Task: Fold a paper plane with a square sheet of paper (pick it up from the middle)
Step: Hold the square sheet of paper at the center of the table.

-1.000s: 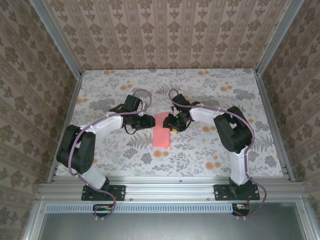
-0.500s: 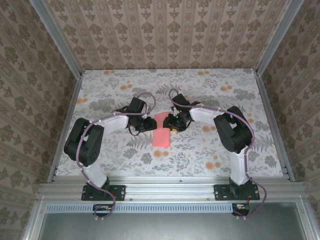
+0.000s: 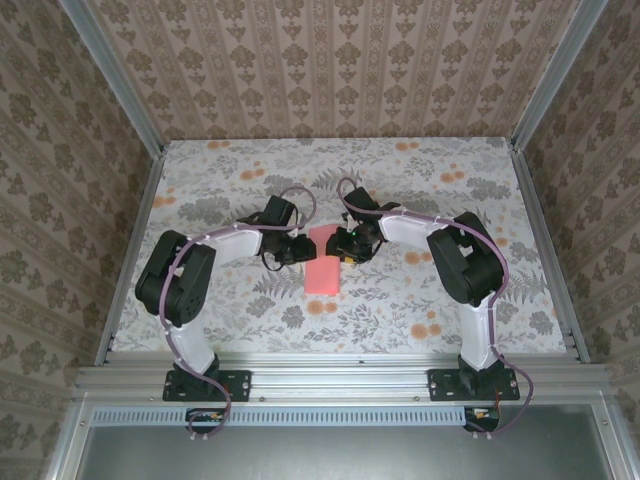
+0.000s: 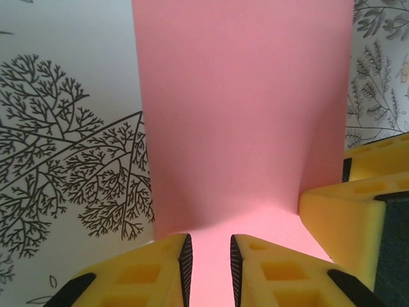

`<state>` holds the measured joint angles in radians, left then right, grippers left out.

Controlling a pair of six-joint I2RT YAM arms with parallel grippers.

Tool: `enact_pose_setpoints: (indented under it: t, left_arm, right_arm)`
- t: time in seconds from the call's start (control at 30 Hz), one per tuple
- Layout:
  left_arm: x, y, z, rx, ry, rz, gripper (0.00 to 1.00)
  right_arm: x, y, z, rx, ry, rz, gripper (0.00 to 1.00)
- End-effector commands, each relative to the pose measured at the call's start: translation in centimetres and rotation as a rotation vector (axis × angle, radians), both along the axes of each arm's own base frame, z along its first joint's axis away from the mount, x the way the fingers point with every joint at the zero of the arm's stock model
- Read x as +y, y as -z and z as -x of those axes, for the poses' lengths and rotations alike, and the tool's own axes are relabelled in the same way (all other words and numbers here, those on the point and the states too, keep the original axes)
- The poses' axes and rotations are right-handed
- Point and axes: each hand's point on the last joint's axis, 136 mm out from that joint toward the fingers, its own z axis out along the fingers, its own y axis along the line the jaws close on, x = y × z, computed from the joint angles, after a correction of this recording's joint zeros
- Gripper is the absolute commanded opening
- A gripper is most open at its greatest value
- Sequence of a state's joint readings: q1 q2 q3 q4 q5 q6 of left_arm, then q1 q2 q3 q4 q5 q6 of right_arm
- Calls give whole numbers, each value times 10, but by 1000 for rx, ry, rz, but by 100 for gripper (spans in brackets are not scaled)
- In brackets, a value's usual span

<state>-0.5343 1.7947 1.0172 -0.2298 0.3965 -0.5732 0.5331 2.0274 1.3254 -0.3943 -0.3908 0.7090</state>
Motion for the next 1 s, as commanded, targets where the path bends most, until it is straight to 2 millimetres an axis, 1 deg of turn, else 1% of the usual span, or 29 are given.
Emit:
enact_pose_setpoints:
  t: [0.0,0.17,0.23,0.53,0.67,0.77,0.97]
  left_arm:
    - [-11,-5,-6,-12,12,26,25]
    - [-7,5,-2,4,20,0,24]
    - [-5,11,-1,12,25,-18,22]
    - [7,33,5,41,37,-102,22]
    - [13,40,8,49,45,-145,22]
    - [17,46,11,56,51,-172,21]
    - [21,51,13,59,62,-205,21]
  right_arm:
    - [-7,30,10,47,-11,85,46]
    - [-7,31,12,50,-13,86,46]
    - [-8,31,12,51,-13,87,46]
    - [-8,27,11,43,-15,87,47]
    - [-8,20,10,29,-18,88,48]
    - [-12,12,8,14,-18,93,51]
    - [-30,-6,6,-16,6,91,55]
